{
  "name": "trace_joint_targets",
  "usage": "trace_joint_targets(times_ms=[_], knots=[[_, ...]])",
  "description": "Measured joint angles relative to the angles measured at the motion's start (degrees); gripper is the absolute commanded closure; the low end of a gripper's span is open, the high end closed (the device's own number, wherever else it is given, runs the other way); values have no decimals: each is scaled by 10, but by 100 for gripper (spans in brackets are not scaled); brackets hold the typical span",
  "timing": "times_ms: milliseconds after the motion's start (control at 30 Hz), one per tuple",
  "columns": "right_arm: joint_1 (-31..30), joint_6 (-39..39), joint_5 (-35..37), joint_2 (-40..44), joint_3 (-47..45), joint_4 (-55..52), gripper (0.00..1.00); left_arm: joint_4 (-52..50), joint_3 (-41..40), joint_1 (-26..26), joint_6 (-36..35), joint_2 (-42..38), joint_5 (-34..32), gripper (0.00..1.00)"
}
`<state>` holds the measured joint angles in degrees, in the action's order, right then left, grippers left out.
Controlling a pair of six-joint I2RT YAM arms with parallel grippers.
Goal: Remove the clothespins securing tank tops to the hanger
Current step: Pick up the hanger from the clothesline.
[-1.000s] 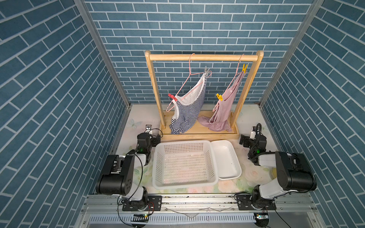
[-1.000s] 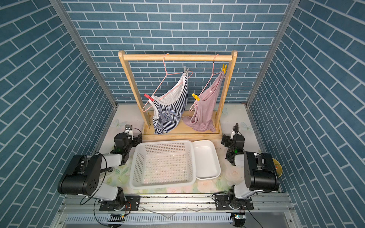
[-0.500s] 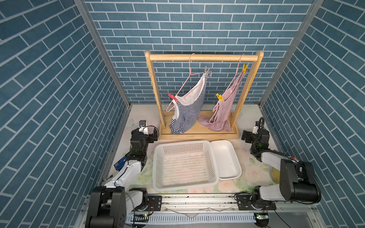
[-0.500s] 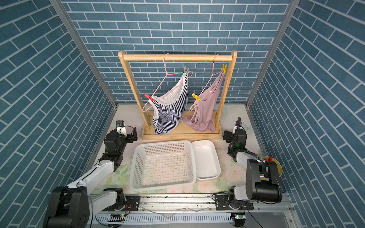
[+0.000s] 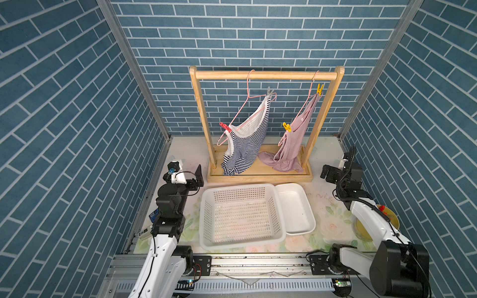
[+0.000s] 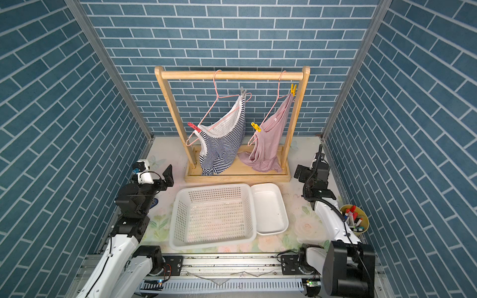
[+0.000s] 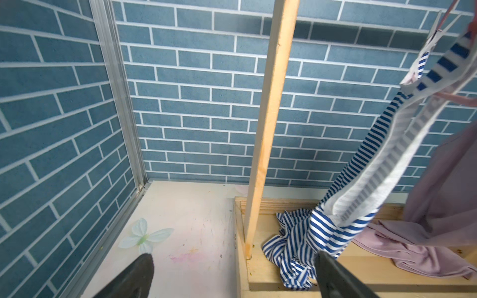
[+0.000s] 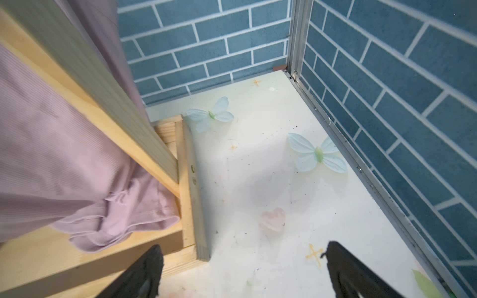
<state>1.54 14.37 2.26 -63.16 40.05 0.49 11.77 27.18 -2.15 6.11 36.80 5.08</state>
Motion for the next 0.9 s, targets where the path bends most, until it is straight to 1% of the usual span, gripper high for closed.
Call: trace_joint_targets(times_ms=[233, 367, 600, 767, 900], knots=[[0, 34, -80, 104, 7, -98, 2, -54, 24, 0, 26, -61, 45, 1], [0, 39, -126, 150, 8, -132, 2, -75, 44, 0, 30, -72, 70, 1], [-2, 43, -172, 166, 38, -176, 2, -100, 106, 0, 27, -49, 111, 2], [-7, 49, -218, 175, 63, -186, 1, -114, 172, 0, 13, -11, 165, 5], [-16, 47, -258, 185, 74, -191, 1, -120, 220, 0, -4, 25, 204, 6]])
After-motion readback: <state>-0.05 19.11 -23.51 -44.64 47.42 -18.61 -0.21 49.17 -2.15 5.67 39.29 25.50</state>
